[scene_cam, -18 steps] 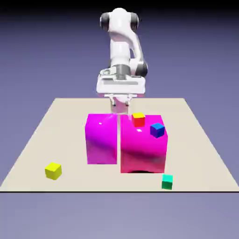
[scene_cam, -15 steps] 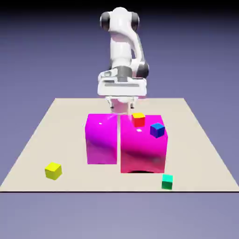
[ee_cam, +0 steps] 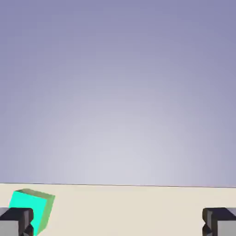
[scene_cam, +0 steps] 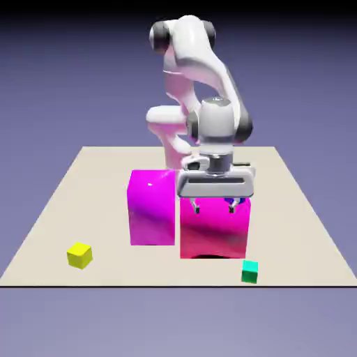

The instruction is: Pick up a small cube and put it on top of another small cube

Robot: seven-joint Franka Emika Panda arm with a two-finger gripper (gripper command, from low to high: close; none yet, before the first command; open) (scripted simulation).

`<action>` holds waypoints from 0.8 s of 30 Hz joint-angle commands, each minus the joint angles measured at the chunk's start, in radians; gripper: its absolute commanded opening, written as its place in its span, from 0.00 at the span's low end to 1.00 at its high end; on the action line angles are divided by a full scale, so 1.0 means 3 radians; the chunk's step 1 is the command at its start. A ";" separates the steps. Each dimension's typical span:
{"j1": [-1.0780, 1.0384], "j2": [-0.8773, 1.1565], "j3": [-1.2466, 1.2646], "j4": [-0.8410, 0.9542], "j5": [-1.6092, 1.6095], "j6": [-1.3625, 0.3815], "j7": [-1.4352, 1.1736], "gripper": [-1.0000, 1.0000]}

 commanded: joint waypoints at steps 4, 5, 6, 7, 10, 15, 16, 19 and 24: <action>-0.0076 0.0483 0.0207 0.0434 -0.0056 -0.0440 0.0208 0.50; -0.0095 0.0604 0.0259 0.0543 -0.0070 -0.0550 0.0260 0.50; -0.0113 0.0725 0.0311 0.0651 -0.0084 -0.0660 0.0312 0.50; -0.0132 0.0846 0.0363 0.0760 -0.0099 -0.0770 0.0364 0.50; -0.0187 0.1208 0.0519 0.1086 -0.0141 -0.1100 0.0521 0.50; -0.0279 0.1812 0.0778 0.1628 -0.0211 -0.1650 0.0781 0.50; -0.0298 0.1933 0.0830 0.1737 -0.0225 -0.1760 0.0833 0.50; -0.0353 0.2295 0.0985 0.2063 -0.0267 -0.2090 0.0989 0.50; -0.0445 0.2900 0.1244 0.2605 -0.0338 -0.2640 0.1250 0.50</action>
